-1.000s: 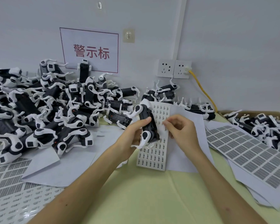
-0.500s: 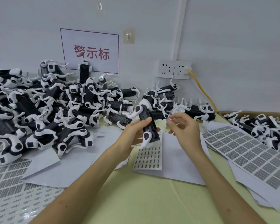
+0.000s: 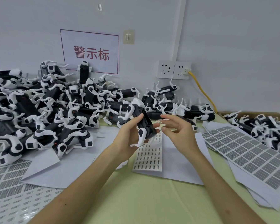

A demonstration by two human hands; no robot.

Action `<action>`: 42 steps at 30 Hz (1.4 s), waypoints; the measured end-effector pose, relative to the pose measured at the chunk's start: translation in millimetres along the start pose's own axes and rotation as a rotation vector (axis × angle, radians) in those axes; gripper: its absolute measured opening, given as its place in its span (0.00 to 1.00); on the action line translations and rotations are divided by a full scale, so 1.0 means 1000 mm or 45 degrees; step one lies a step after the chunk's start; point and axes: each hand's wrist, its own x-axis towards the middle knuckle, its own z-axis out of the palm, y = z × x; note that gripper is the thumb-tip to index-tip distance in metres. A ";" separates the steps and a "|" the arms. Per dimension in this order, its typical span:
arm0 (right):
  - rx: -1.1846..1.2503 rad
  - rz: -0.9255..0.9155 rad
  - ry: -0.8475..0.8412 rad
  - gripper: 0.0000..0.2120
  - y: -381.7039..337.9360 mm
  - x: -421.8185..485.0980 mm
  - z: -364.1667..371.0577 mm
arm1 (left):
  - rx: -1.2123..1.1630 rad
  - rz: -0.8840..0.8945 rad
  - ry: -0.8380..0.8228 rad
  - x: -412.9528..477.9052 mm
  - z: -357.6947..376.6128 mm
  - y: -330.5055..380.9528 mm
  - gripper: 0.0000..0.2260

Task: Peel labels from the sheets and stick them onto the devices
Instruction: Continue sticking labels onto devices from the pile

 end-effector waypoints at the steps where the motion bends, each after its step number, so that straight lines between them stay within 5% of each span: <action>1: 0.002 -0.003 0.000 0.21 0.000 0.000 0.000 | -0.015 0.003 0.002 0.000 0.000 0.000 0.15; 17: 0.064 -0.028 0.024 0.15 -0.004 -0.001 0.001 | 0.127 0.019 0.054 0.003 0.001 -0.006 0.26; 23: 0.025 -0.055 0.024 0.18 -0.004 -0.002 0.001 | 0.069 0.024 0.041 0.004 0.000 -0.005 0.16; 34: -0.189 -0.208 -0.028 0.18 -0.004 -0.006 0.005 | 0.030 0.016 0.037 0.004 -0.002 -0.003 0.15; 42: -0.011 0.017 0.048 0.09 0.002 0.001 0.001 | 0.223 0.076 0.034 0.006 0.000 -0.007 0.21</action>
